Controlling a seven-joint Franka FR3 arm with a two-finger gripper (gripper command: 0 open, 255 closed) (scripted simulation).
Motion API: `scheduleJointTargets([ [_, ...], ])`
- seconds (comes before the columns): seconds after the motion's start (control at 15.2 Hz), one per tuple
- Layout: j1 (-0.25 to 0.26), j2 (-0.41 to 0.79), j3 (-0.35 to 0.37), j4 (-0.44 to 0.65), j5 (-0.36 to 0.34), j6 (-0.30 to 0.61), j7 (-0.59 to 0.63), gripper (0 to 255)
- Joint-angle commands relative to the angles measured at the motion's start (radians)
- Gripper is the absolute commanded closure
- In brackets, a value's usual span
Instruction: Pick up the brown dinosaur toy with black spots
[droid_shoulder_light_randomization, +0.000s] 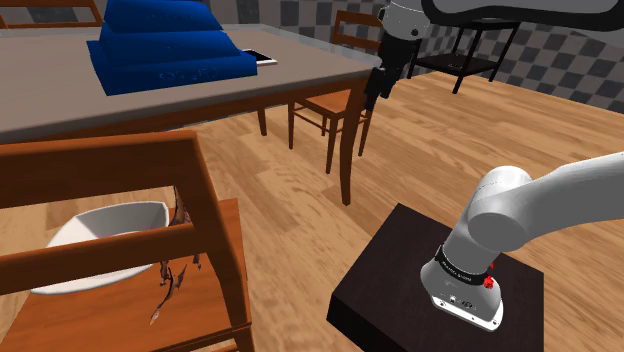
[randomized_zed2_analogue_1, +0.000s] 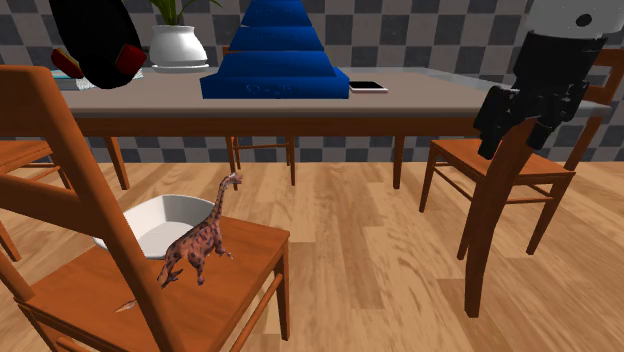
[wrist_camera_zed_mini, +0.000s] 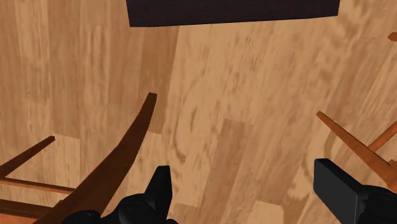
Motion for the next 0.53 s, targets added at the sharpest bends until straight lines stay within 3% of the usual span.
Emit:
scheduleJointTargets([
  [0.0,0.0,0.0,0.0,0.0,0.0,0.0,0.0,0],
  [0.46,0.033,0.094,0.146,0.006,0.081,0.07,0.191,0],
])
